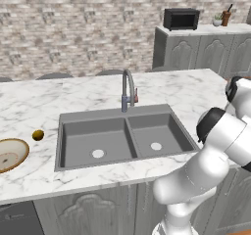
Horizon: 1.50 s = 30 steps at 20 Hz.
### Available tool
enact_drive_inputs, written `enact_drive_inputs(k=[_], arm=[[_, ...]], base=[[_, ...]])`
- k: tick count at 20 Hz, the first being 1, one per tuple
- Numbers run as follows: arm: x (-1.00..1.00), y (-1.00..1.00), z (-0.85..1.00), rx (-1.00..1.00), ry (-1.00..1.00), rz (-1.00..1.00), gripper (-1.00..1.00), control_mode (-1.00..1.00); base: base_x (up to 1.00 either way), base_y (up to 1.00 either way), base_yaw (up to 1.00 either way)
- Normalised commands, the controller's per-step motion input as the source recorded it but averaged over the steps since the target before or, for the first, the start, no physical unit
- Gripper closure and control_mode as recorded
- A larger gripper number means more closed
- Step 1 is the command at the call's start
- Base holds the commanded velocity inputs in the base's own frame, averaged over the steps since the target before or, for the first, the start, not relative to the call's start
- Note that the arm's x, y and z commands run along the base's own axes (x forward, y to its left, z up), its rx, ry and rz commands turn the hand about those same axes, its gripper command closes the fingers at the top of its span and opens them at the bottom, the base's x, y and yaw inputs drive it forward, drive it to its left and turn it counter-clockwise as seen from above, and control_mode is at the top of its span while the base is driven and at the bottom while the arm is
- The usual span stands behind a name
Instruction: Remove the kiwi and lemon from the sink. Then move the bowl and cup from the counter to the sink for washing.
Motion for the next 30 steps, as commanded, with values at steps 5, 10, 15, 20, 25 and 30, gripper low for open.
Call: enact_drive_inputs(k=[5, 10, 15, 20, 25, 30], arm=[[-0.02, 0.0, -0.14, -0.01, 0.06, 0.0, -1.0, -1.0], [0.0, 0.0, -0.15, 0.0, 0.04, 0.0, -1.0, -1.0], [0.0, 0.0, -0.16, 0.0, 0.0, 0.0, -1.0, -1.0], [0.0, 0.0, -0.18, 0.0, 0.0, 0.0, -1.0, -1.0], [0.0, 0.0, -0.16, 0.0, 0.0, 0.0, -1.0, -1.0], [0.0, 0.0, -0.15, 0.0, 0.0, 0.0, -1.0, -1.0]], base=[[0.0, 0.0, 0.0], [0.0, 0.0, 0.0], [0.0, 0.0, 0.0], [0.0, 0.0, 0.0], [0.0, 0.0, 0.0], [0.0, 0.0, 0.0]])
